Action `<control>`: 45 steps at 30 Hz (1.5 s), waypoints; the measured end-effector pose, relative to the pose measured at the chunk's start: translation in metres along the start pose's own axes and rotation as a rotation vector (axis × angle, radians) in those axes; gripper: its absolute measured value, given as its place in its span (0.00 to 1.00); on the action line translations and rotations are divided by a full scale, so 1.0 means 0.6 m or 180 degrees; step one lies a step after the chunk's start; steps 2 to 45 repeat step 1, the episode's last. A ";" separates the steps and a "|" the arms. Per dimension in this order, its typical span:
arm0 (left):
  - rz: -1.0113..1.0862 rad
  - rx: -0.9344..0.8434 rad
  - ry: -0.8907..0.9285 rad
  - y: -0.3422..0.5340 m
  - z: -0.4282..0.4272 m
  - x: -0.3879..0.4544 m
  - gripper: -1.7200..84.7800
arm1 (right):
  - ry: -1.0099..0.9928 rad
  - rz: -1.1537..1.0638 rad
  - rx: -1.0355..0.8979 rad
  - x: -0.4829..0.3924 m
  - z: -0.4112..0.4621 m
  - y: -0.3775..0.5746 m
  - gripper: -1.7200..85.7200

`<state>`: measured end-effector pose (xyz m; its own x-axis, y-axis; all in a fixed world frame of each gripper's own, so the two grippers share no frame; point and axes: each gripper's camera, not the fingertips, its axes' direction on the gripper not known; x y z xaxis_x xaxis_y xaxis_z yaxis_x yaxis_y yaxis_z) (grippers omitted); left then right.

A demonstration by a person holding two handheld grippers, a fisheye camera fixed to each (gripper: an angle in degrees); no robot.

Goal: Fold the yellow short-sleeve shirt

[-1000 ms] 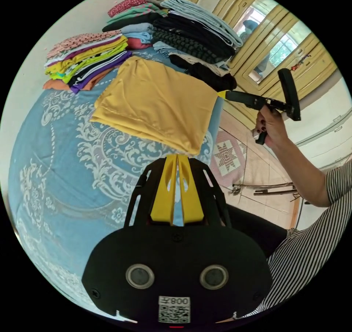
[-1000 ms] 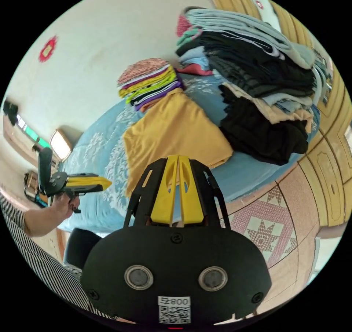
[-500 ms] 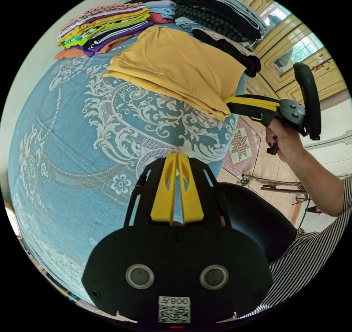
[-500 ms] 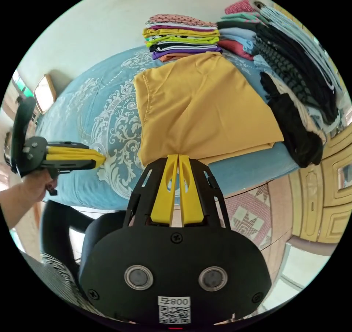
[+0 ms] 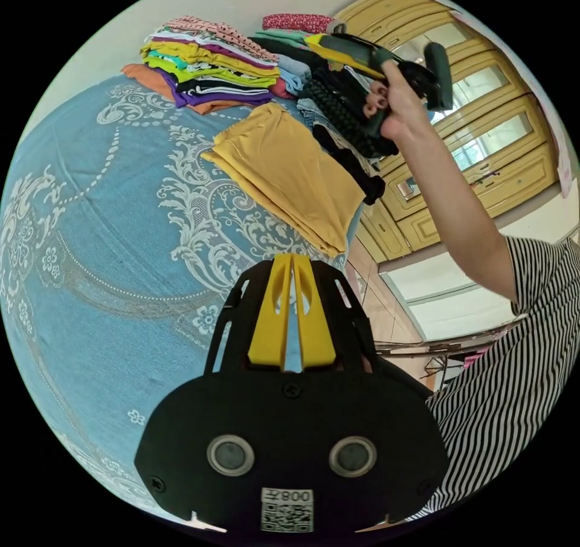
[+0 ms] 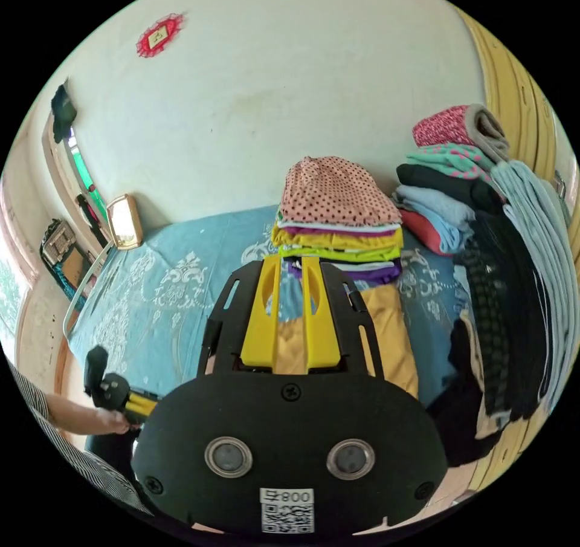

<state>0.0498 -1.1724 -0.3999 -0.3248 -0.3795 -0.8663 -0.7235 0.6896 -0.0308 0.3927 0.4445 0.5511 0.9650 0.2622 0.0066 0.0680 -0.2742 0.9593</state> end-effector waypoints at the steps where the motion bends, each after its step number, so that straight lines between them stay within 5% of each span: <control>1: -0.0005 0.0009 -0.0029 0.025 -0.013 -0.017 0.02 | -0.0021 -0.0007 -0.0036 -0.001 0.027 -0.044 0.10; 45: -0.0005 0.0009 -0.0029 0.025 -0.013 -0.017 0.02 | -0.0021 -0.0007 -0.0036 -0.001 0.027 -0.044 0.10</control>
